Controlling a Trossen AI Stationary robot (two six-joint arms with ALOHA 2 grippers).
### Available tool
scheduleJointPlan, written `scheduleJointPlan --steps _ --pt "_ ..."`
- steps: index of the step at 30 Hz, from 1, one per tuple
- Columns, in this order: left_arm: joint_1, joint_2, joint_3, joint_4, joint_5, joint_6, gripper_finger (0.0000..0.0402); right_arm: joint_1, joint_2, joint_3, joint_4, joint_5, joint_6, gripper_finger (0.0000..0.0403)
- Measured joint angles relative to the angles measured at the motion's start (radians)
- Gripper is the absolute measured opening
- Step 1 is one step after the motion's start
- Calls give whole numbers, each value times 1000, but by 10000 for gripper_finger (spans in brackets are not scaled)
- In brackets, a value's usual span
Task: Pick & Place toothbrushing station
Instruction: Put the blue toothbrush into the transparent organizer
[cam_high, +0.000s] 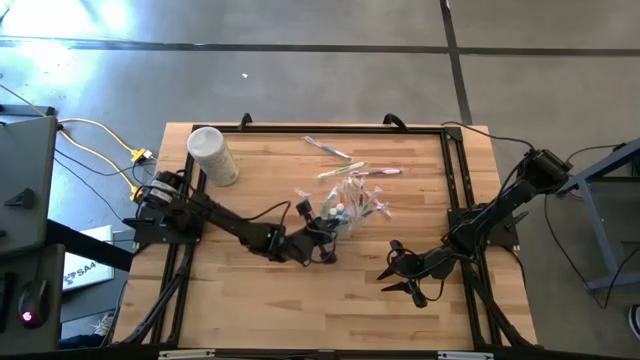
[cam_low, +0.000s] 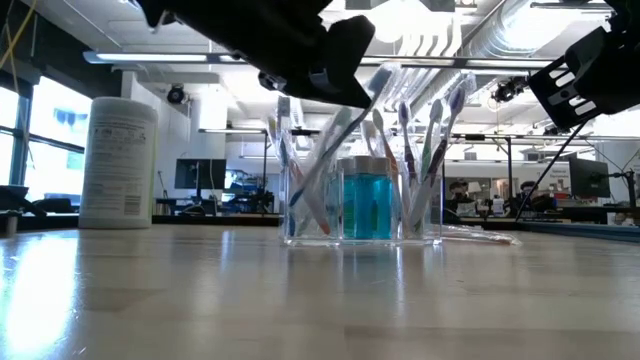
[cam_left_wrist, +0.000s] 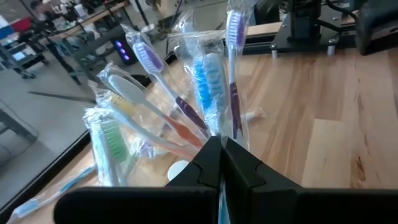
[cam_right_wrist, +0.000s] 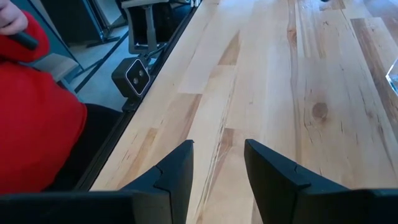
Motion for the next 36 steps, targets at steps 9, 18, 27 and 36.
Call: scheduleJointPlan --steps 9,18,27,36 --pt "-35 0 -19 25 -54 -13 0 0 0 0 0 0 4 136" --pt "-34 0 -142 222 -57 -60 0 0 0 0 0 0 4 136" --pt "-34 0 -286 476 -25 -85 0 0 0 0 0 0 4 136" --pt "-31 -1 -344 555 17 -115 0 0 0 0 1 0 7 136"
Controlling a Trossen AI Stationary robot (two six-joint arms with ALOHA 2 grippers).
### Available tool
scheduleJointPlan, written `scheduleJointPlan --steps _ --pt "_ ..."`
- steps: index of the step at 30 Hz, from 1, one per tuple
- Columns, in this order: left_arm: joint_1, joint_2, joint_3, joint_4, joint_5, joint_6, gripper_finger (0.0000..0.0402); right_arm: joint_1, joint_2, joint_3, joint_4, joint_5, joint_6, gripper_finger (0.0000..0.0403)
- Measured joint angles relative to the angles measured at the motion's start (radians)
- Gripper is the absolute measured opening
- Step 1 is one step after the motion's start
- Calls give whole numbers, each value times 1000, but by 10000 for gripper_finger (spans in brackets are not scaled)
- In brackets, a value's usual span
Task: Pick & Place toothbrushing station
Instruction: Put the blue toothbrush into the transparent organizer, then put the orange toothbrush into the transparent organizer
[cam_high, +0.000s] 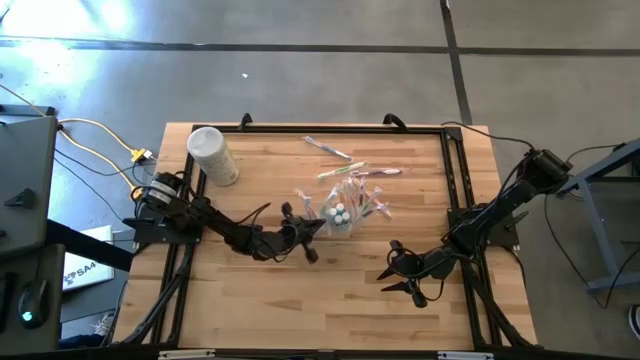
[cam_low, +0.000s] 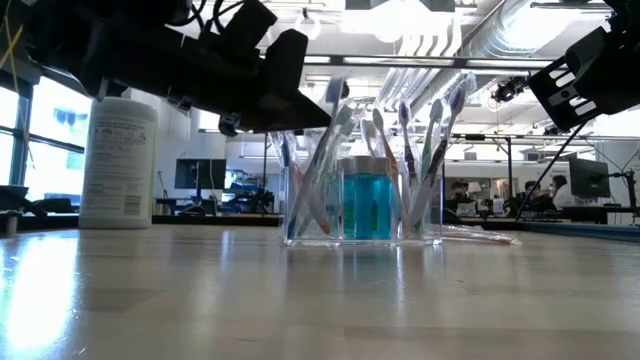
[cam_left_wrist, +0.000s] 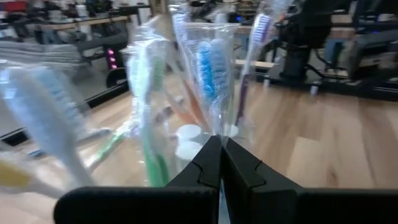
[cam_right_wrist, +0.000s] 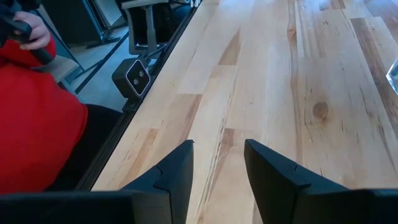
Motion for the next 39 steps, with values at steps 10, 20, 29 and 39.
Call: scheduleJointPlan --steps 10,20,29,39 --pt "0 0 11 29 23 70 17 0 0 0 0 0 24 136" --pt "0 1 14 30 24 80 101 0 0 0 0 -5 23 136" --pt "0 -1 14 37 20 133 160 9 0 0 -1 -15 31 136" --pt "0 -2 14 37 19 136 175 10 0 0 -9 -16 31 136"
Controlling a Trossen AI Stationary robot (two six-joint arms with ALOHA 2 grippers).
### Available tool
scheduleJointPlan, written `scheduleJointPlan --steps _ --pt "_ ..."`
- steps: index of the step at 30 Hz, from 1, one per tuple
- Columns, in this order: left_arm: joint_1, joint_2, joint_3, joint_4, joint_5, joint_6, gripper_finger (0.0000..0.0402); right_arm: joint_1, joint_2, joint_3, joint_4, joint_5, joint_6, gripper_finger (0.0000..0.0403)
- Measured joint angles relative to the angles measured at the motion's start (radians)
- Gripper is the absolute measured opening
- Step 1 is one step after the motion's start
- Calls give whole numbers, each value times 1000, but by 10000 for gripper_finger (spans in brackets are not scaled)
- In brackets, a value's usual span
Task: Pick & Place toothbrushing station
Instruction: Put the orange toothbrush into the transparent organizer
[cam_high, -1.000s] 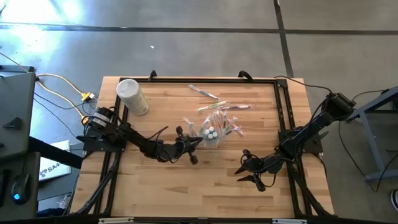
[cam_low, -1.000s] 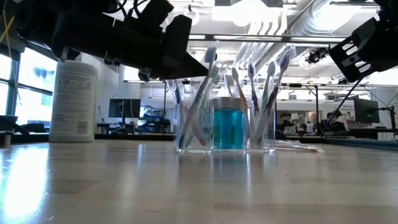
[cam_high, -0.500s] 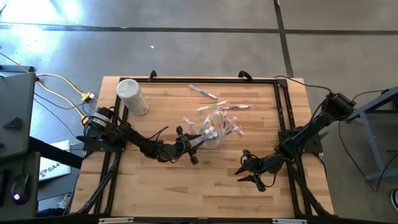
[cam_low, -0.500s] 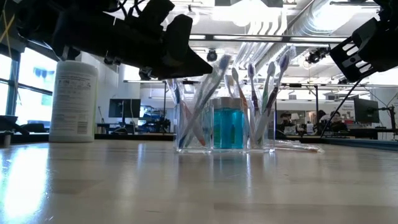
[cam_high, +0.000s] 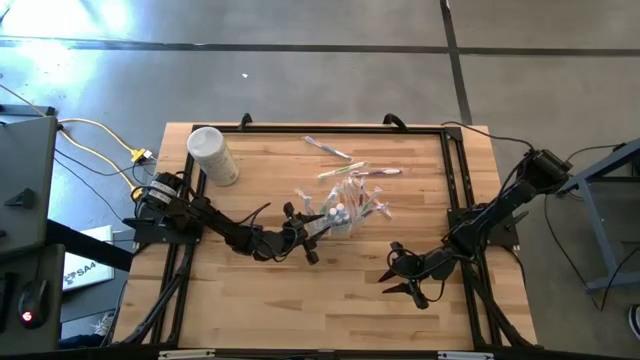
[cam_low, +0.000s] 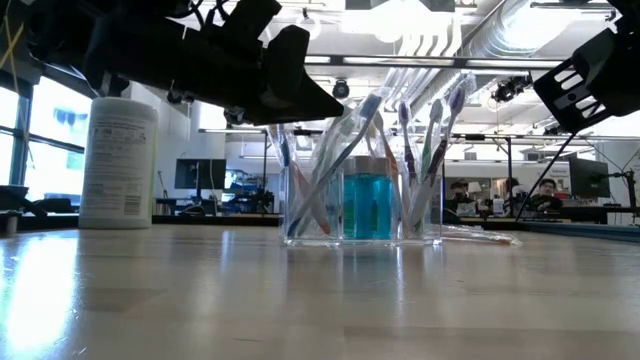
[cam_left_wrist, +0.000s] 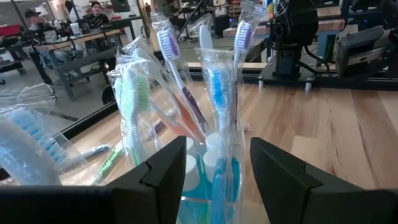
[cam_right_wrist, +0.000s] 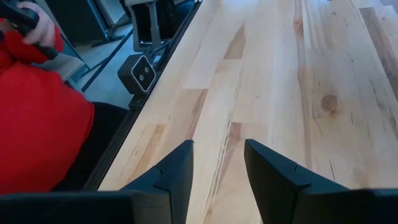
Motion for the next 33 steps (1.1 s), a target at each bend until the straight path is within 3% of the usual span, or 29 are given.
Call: scheduleJointPlan --steps 17,26,33 --pt "-30 -77 2 -4 -1 -5 175 0 0 0 -39 -20 7 136" --pt "-70 -76 1 -20 -10 -4 175 -4 0 0 -300 -65 227 136" --pt "-149 -76 1 14 -14 -4 175 -102 0 0 -458 73 339 136"
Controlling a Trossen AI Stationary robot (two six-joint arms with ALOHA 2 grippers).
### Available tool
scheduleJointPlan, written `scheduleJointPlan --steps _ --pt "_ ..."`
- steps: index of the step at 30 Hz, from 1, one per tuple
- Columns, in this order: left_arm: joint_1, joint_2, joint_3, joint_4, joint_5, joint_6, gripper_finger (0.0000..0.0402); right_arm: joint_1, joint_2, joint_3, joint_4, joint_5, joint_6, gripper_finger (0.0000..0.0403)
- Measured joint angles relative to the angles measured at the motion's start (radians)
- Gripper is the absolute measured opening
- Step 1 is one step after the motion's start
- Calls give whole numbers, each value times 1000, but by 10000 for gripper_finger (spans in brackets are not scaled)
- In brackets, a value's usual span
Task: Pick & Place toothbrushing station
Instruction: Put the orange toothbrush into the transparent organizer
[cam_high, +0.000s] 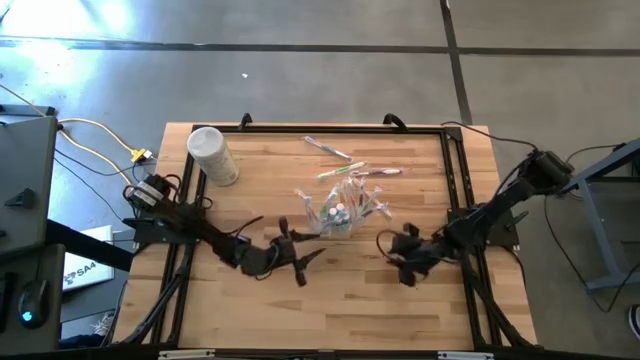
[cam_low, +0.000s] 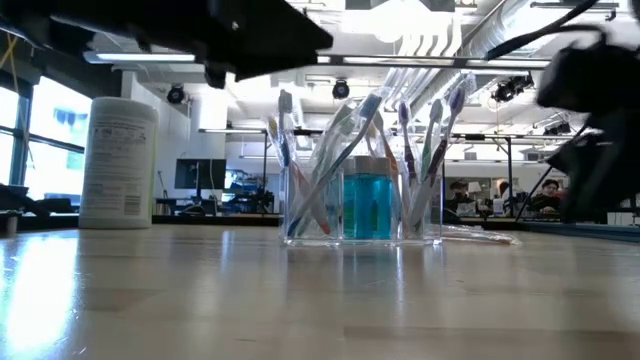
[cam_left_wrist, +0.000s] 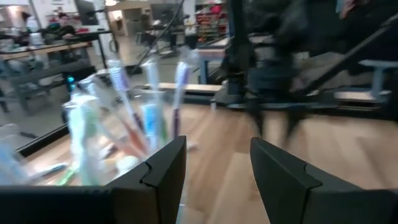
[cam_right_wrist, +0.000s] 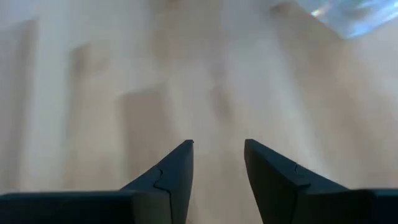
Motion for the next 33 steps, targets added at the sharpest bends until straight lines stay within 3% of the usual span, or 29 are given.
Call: scheduleJointPlan --steps 16,28,33 --pt "-226 0 0 24 3 -133 175 -402 0 0 -153 244 -71 136" --pt "-257 0 0 6 4 -159 175 -498 0 0 -121 118 -159 136" --pt "-257 0 0 1 3 -159 175 -504 10 0 -75 131 -200 136"
